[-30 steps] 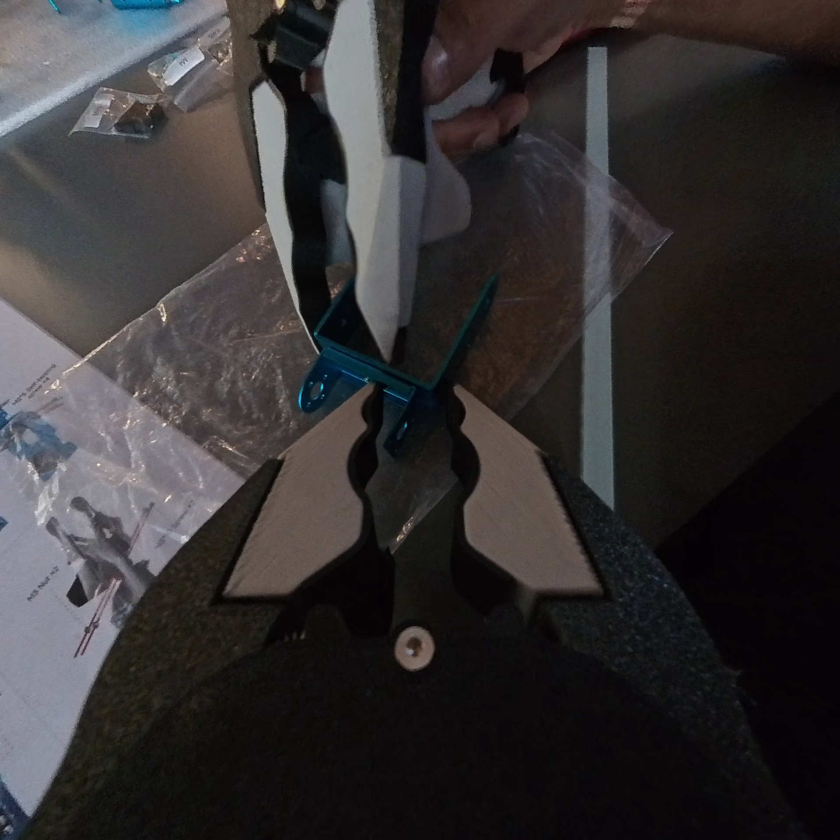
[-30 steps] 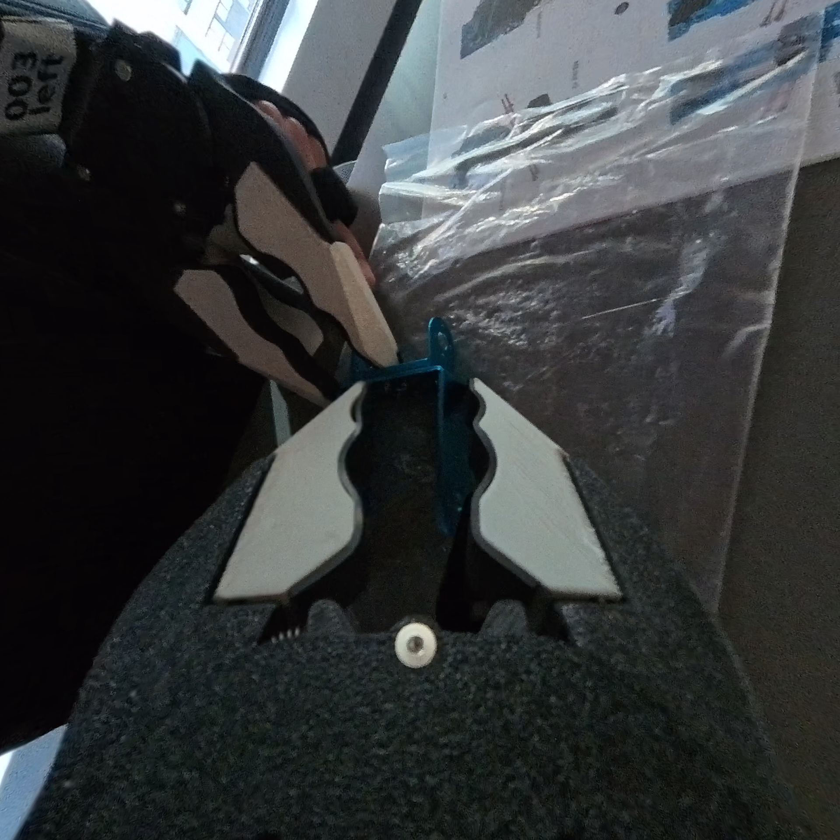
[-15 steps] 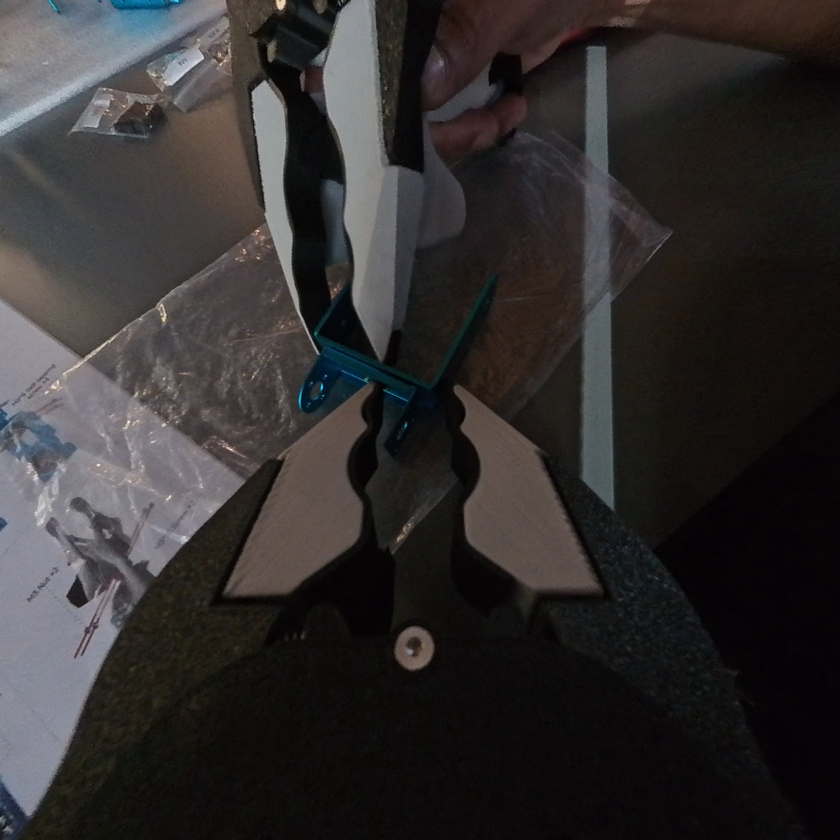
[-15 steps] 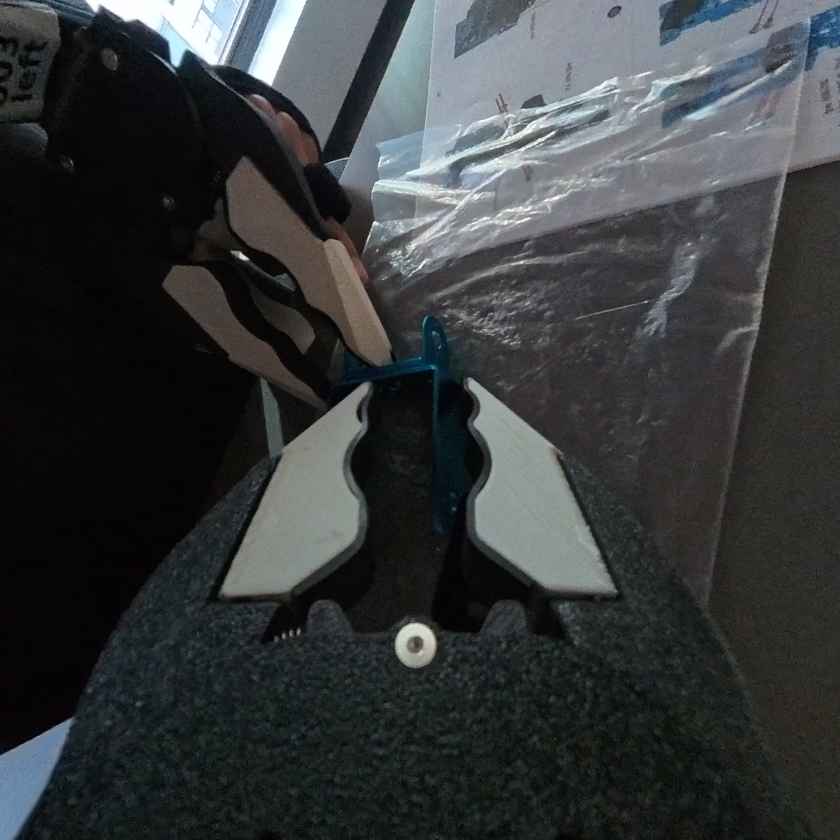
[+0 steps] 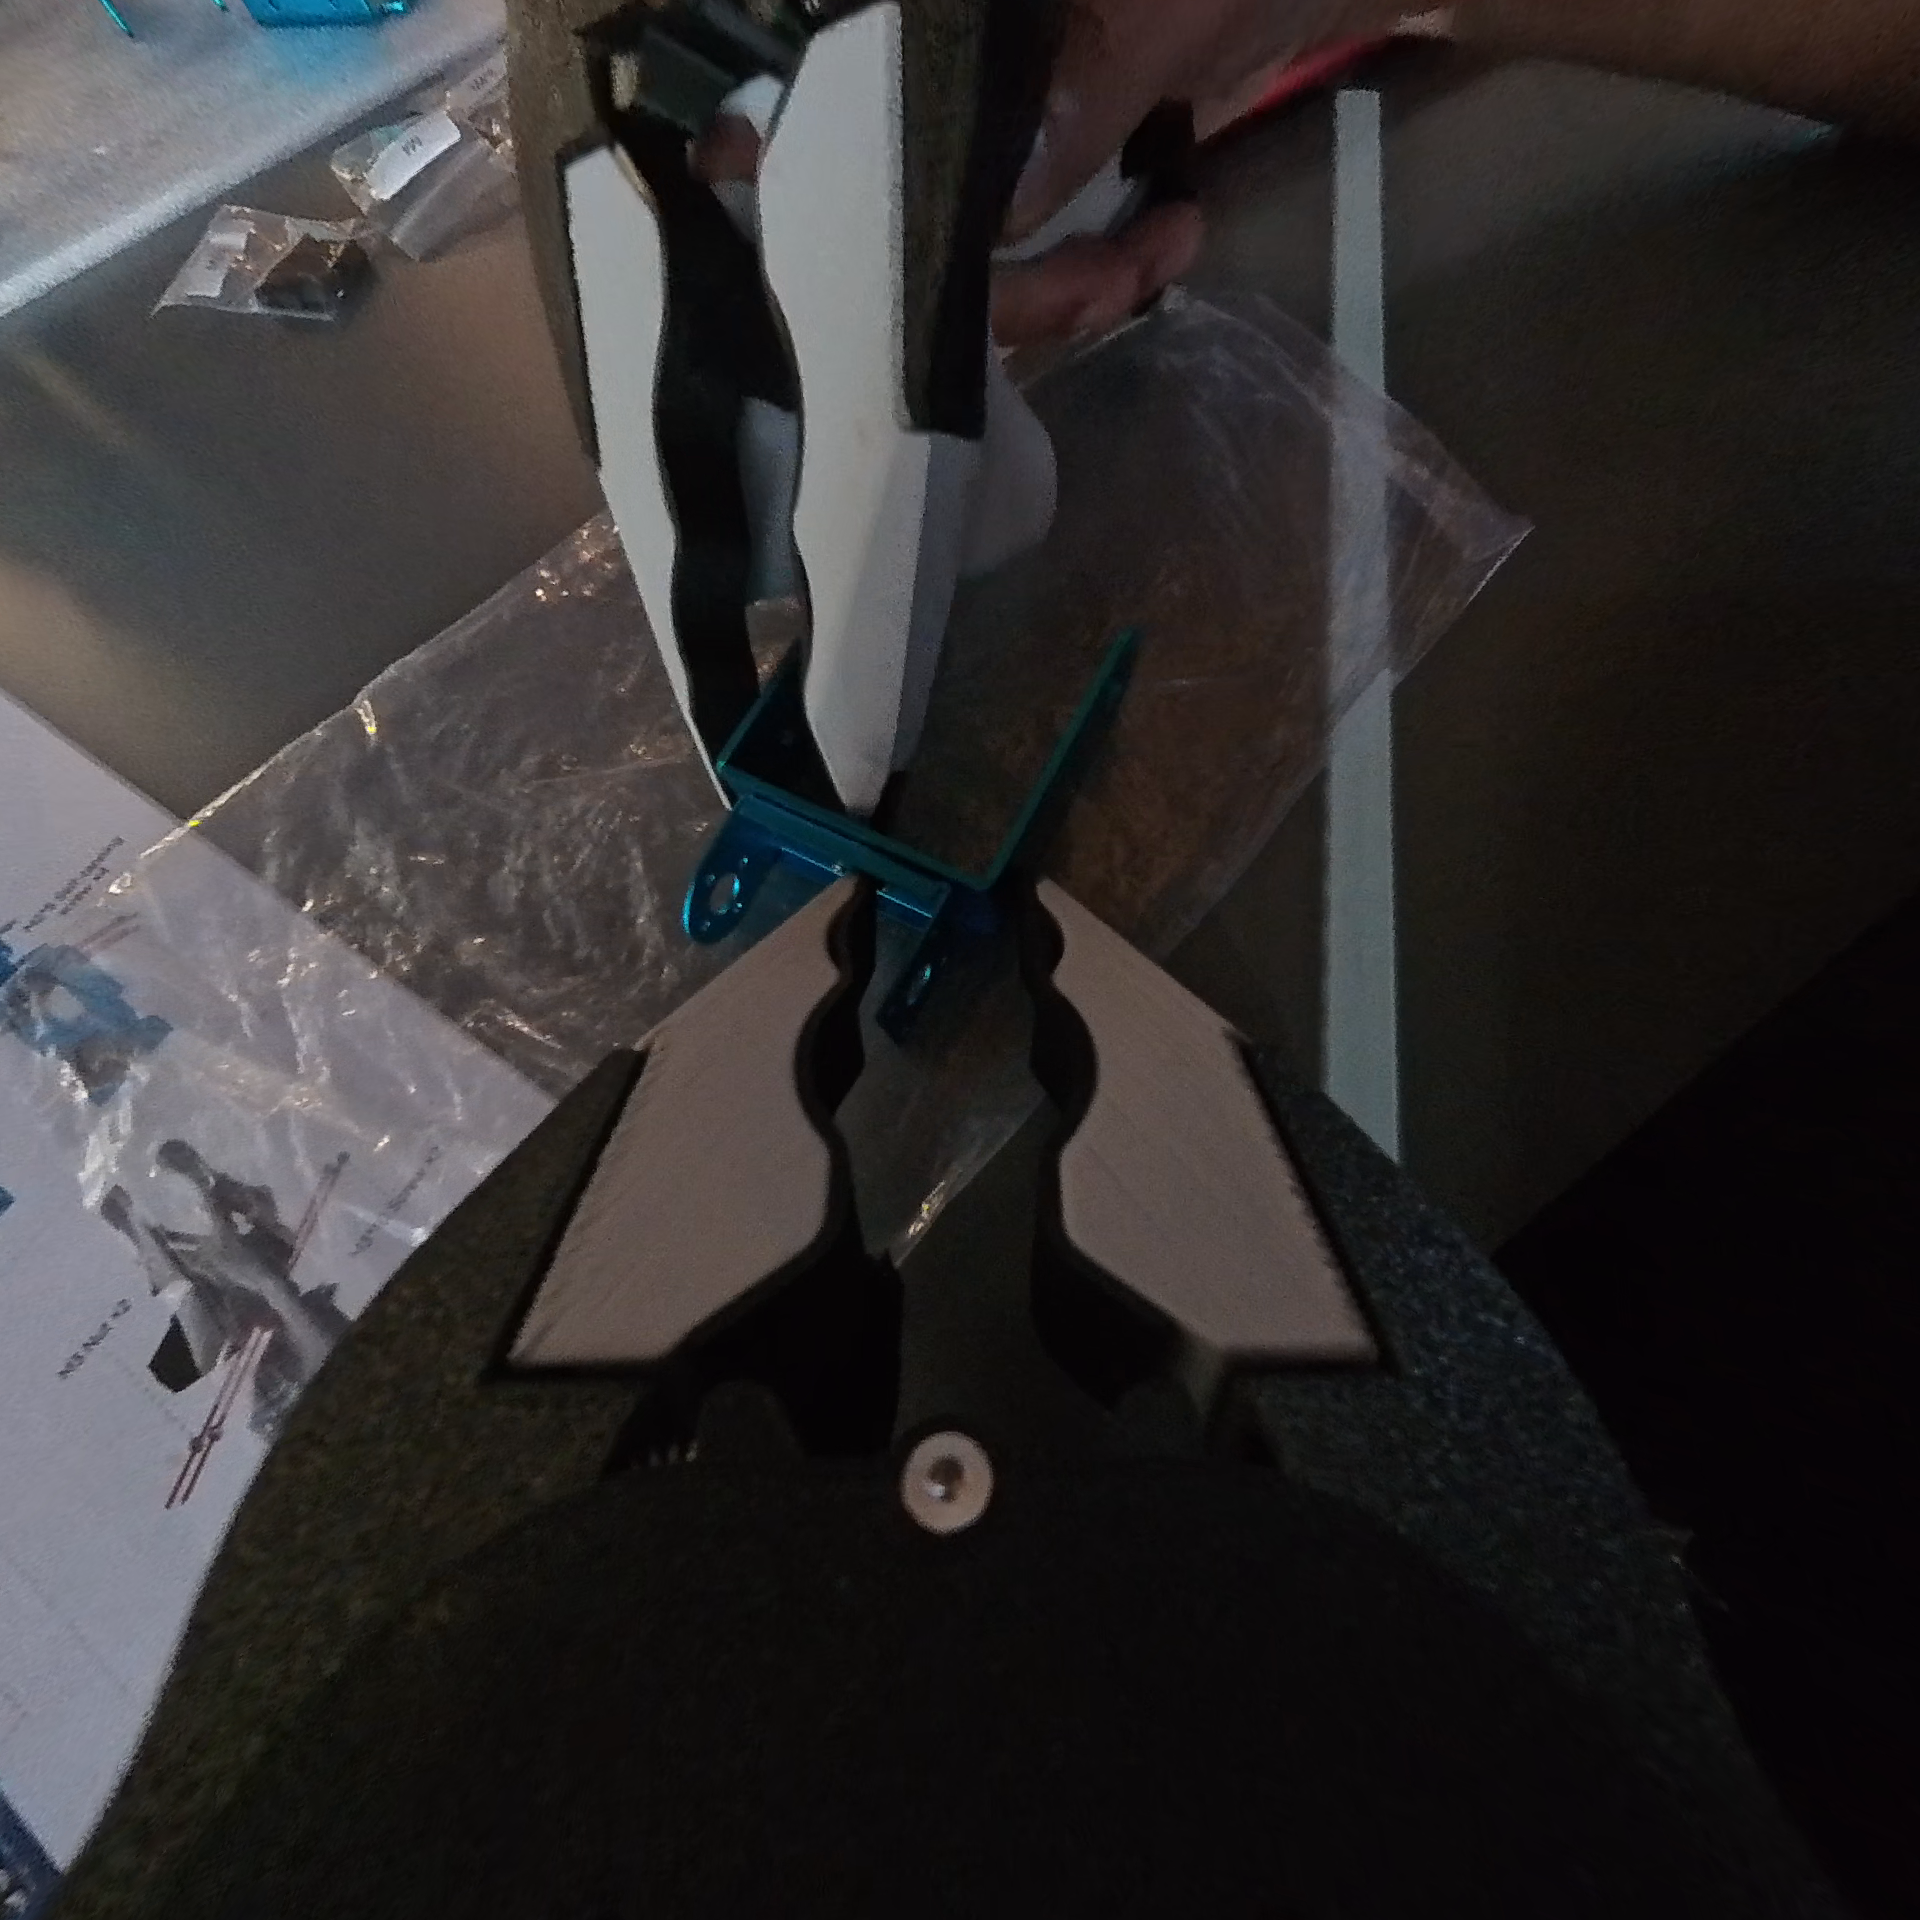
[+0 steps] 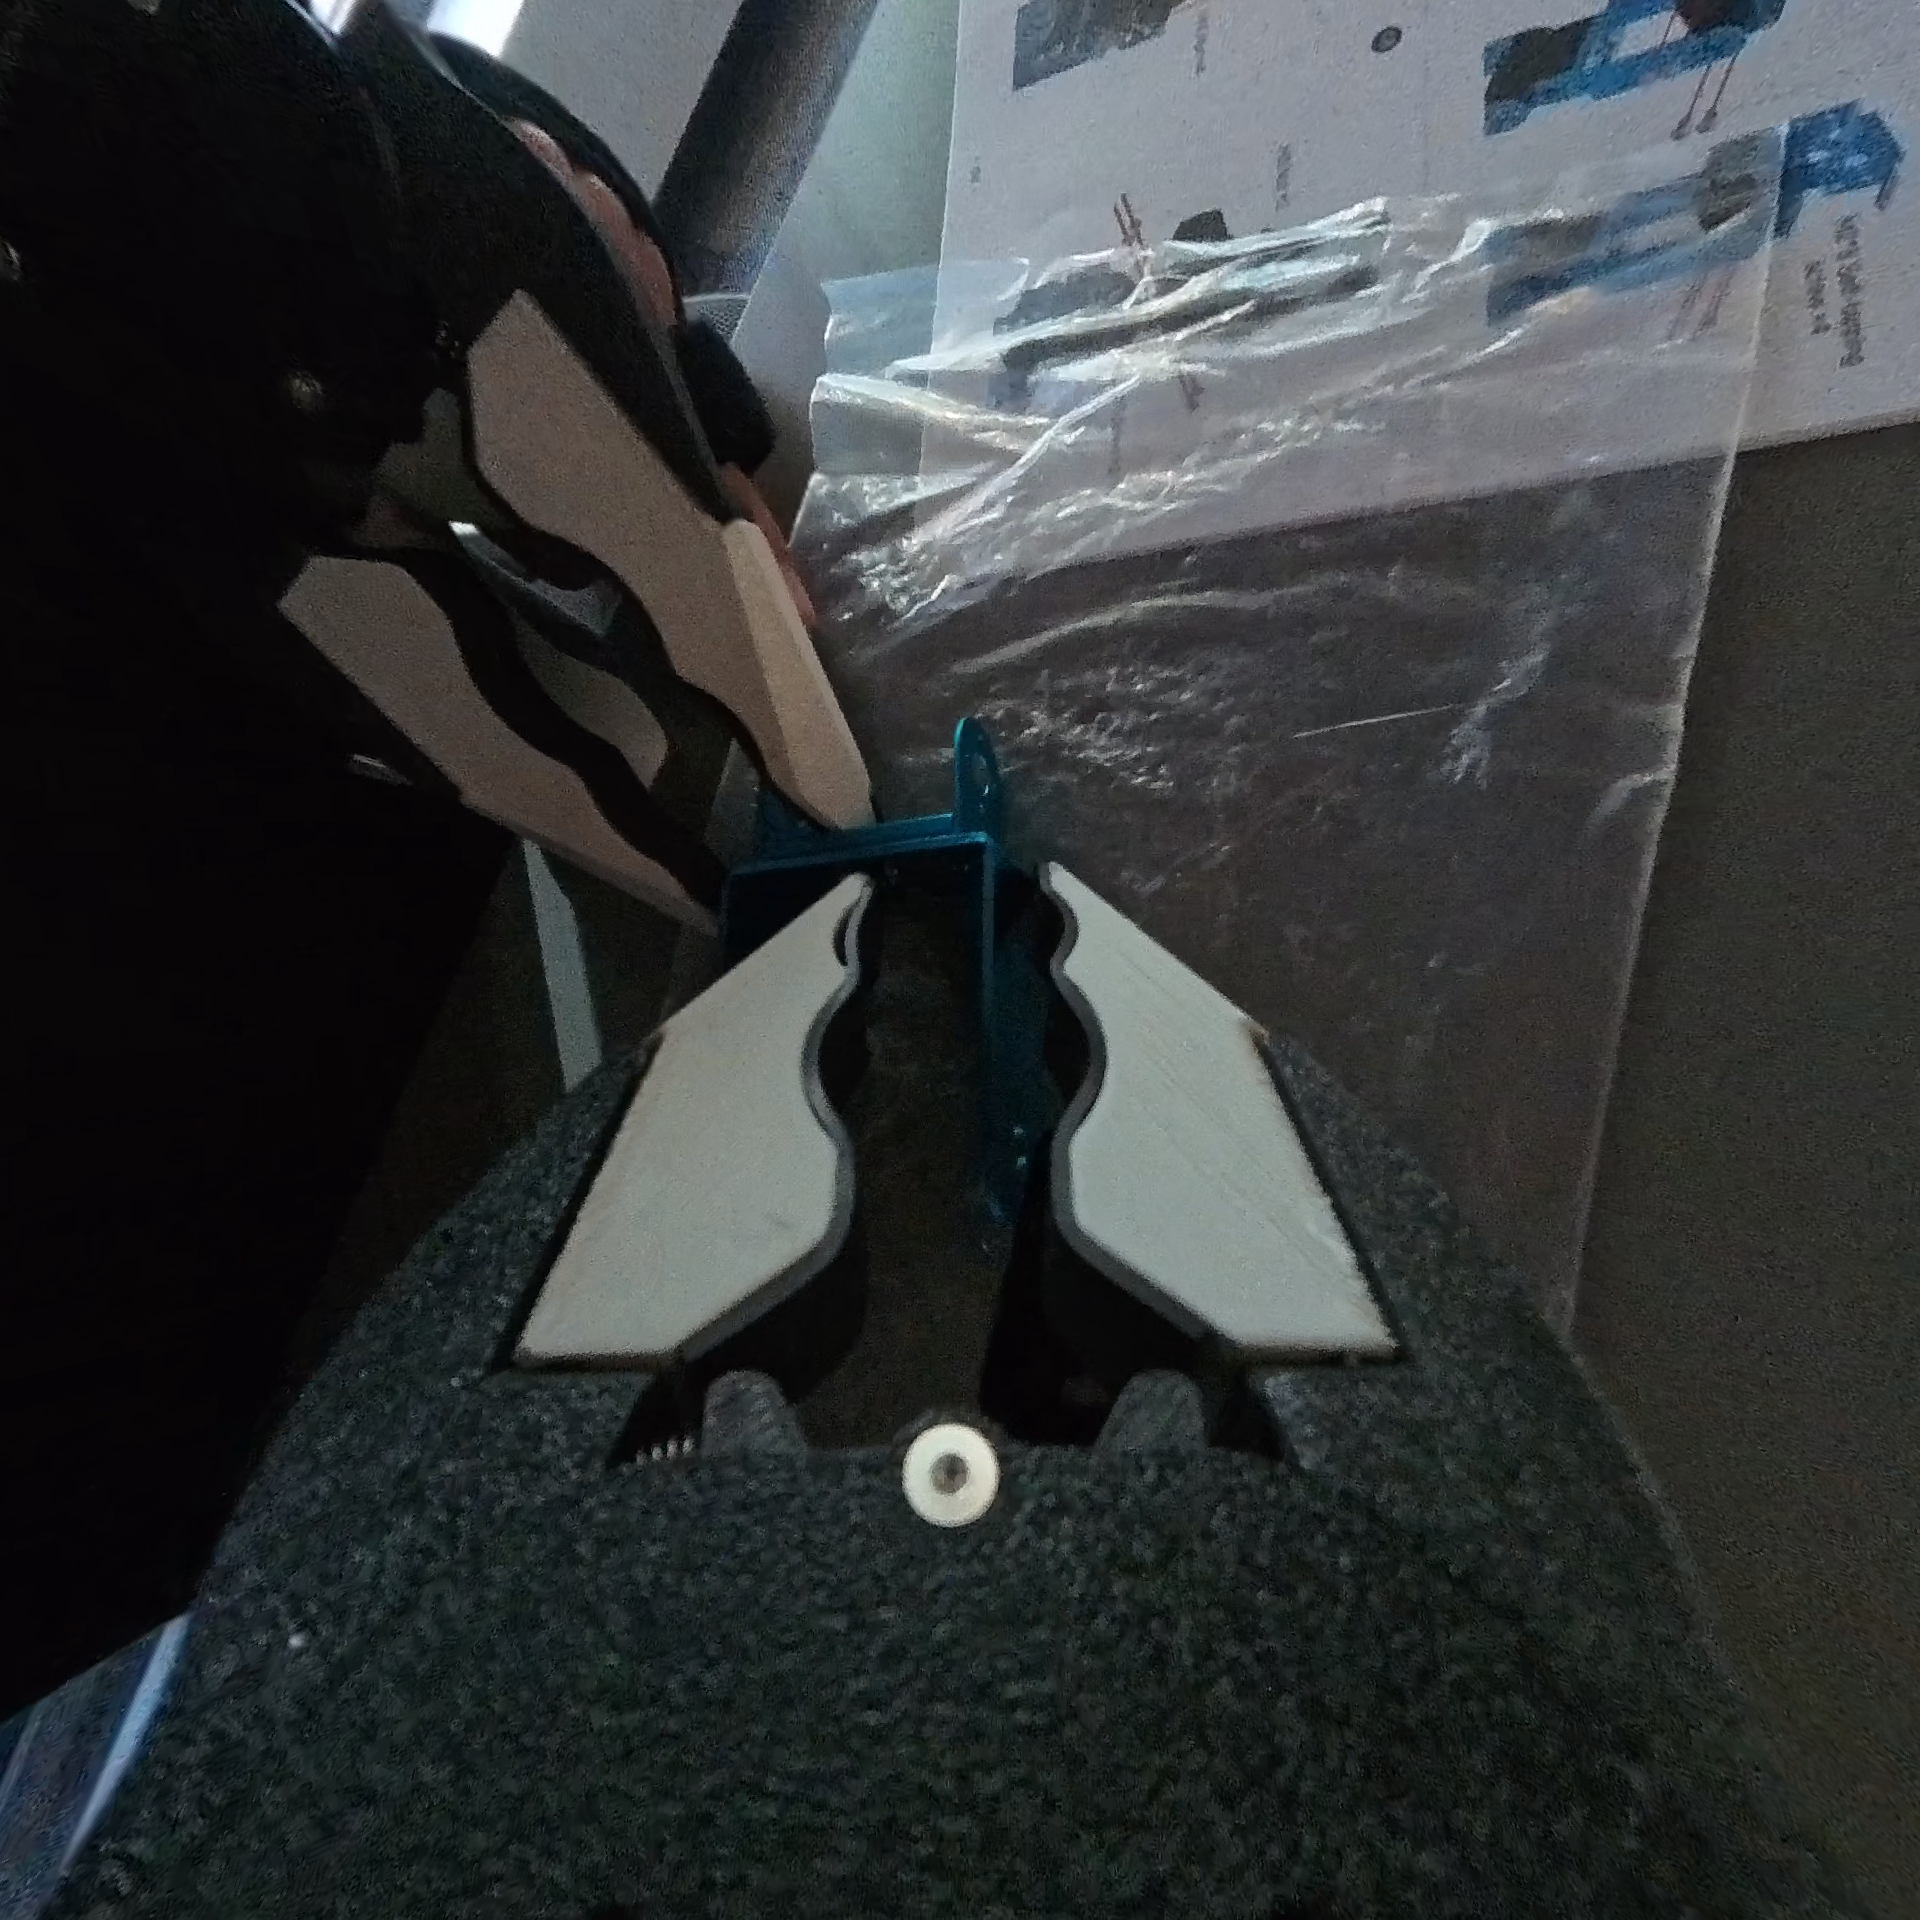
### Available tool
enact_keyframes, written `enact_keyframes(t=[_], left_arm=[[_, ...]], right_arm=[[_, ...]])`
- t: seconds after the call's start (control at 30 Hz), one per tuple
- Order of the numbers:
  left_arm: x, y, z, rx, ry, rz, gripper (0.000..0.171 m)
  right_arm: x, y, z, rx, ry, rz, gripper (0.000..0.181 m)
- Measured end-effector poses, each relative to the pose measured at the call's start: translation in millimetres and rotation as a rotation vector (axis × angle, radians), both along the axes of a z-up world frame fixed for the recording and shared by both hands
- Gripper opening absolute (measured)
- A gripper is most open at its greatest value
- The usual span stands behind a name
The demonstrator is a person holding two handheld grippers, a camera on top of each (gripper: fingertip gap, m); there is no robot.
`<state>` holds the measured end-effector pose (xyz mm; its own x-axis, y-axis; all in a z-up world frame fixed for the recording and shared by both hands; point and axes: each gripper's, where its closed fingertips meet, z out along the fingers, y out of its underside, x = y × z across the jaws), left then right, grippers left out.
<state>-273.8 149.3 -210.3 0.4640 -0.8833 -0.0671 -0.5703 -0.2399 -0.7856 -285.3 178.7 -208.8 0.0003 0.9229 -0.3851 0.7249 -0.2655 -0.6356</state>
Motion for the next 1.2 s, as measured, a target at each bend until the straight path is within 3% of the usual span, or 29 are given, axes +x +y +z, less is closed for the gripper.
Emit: enact_keyframes(t=[0.2,0.3,0.5,0.63,0.87,1.1,1.2], left_arm=[[0.3,-0.2,-0.2,0.002,0.002,-0.002,0.027],[0.4,-0.2,-0.2,0.003,0.003,-0.003,0.027],[0.3,-0.1,-0.2,0.004,0.004,-0.002,0.027],[0.2,0.1,-0.2,0.004,0.003,-0.001,0.027],[0.6,-0.1,-0.4,0.003,0.004,-0.003,0.027],[0.5,-0.2,-0.4,0.004,0.004,-0.003,0.027],[0.7,-0.2,-0.4,0.005,0.005,-0.003,0.027]], right_arm=[[0.8,-1.1,1.6,-0.102,0.016,-0.009,0.033],[1.4,-6.4,5.5,-0.152,0.034,0.017,0.045],[0.3,-2.6,1.0,-0.043,0.003,0.011,0.038],[0.6,-0.1,1.7,-0.119,0.018,-0.013,0.030],[0.9,-5.4,3.4,-0.096,0.022,0.019,0.044],[0.9,-1.3,2.4,-0.111,0.022,-0.003,0.033],[1.0,-4.6,3.9,-0.130,0.031,0.013,0.042]])
